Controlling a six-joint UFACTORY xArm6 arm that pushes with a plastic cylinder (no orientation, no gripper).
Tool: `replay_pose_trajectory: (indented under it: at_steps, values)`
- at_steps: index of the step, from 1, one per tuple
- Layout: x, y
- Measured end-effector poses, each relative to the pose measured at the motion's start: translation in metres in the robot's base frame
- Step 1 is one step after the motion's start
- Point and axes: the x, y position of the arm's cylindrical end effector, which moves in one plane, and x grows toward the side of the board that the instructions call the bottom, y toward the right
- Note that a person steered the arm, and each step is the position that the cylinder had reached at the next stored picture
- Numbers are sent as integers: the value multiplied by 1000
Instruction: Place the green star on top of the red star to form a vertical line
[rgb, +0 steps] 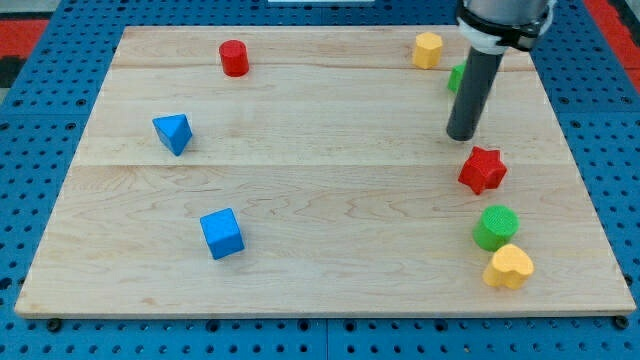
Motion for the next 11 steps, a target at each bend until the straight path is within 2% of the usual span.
replay_pose_trajectory:
  at_steps: [3, 4, 5, 6, 7, 8, 9, 11]
  values:
    - [39, 12]
    - [-12, 25]
    - [-54, 81]
    - [-82, 101]
    - [-117, 54]
    - [-119, 18]
    - [-117, -5]
    - [-82, -38]
